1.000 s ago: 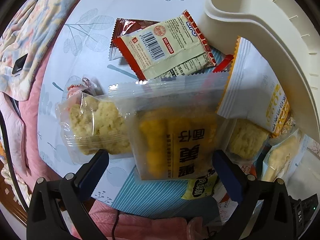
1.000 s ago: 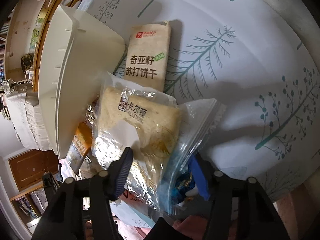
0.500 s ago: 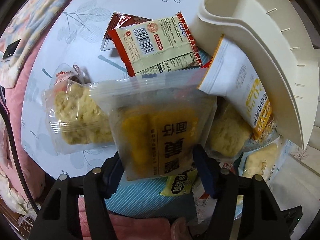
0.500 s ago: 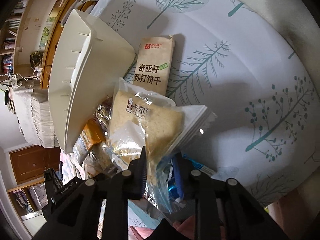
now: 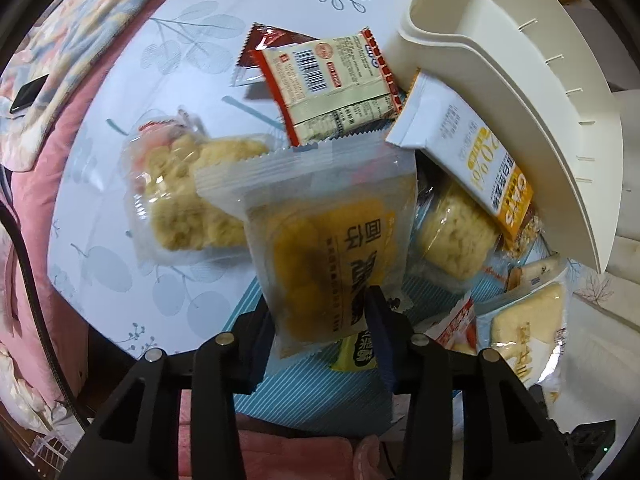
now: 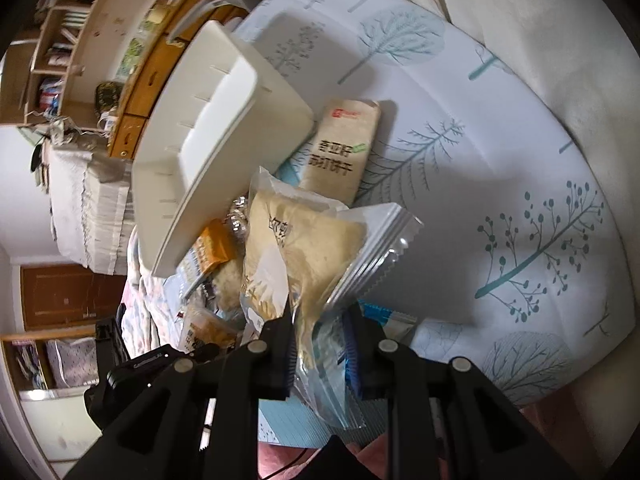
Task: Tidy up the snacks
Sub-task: 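Carry both bags into the white tray and open both tools to release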
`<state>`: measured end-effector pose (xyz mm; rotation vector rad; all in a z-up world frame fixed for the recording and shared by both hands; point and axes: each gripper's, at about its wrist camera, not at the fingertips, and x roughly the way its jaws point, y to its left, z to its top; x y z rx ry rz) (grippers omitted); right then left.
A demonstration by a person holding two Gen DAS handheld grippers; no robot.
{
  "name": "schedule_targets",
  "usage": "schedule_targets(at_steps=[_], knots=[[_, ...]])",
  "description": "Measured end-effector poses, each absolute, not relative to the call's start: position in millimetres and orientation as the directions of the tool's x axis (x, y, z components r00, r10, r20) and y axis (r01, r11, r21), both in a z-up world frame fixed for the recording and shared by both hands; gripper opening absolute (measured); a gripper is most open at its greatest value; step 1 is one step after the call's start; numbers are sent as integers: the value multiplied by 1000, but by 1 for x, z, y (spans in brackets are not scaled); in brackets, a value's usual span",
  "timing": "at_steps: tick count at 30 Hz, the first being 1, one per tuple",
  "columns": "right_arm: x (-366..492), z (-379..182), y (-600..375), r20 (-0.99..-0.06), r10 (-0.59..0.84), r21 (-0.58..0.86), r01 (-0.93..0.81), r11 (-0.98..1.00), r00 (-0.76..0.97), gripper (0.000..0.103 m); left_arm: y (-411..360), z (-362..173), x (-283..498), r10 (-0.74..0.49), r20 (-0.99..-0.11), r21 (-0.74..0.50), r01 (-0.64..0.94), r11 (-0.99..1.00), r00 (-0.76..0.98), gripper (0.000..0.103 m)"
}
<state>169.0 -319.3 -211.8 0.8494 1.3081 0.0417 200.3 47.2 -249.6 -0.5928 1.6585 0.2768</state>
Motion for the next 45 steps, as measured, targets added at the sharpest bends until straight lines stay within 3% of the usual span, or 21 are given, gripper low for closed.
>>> schedule_targets(at_steps=[15,29,39,43,45], knots=[[167,-168,-304,-737,549,660,250,708,394,20,74,-188,145,-189,-980,-141,-468,873,-58,39],[215,-138,-281,-617,601,745,131,654,507,20,52,-103,226,-134,-987,-157,-323,933,92,34],[257,-138,-285,-611,560,739,150,656,559,20,38,-85,295,-151,-976,-186,-242,952,157,28],[274,-143,-285,-627,545,727,166,667,556,20,32,-89,320,-186,-965,-224,-214,951,186,11],[282,-146,-283,-637,538,720,176,671,553,20,29,-89,332,-197,-955,-241,-189,952,221,11]])
